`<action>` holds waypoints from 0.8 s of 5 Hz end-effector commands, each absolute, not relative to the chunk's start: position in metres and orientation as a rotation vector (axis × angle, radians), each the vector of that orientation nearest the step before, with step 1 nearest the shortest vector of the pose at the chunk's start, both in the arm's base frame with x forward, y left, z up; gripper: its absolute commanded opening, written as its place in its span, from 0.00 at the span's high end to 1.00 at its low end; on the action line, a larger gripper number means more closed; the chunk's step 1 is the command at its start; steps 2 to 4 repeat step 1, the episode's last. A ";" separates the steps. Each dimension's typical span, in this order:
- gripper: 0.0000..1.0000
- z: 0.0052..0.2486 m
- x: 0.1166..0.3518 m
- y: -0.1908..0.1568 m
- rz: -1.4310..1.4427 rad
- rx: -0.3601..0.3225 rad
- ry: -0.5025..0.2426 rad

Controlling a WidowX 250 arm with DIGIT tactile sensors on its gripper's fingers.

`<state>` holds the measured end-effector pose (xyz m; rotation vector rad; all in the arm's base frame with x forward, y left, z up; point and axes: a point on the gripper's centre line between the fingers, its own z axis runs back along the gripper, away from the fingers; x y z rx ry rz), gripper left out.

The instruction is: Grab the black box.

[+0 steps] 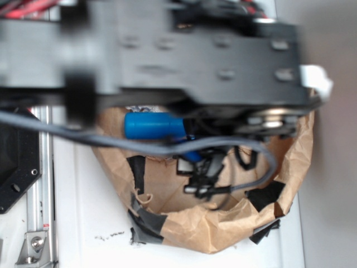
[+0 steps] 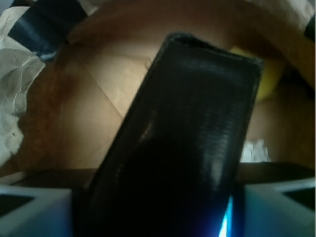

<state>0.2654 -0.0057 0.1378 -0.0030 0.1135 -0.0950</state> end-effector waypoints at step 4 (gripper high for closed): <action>1.00 0.155 0.270 -0.015 -0.069 0.046 0.047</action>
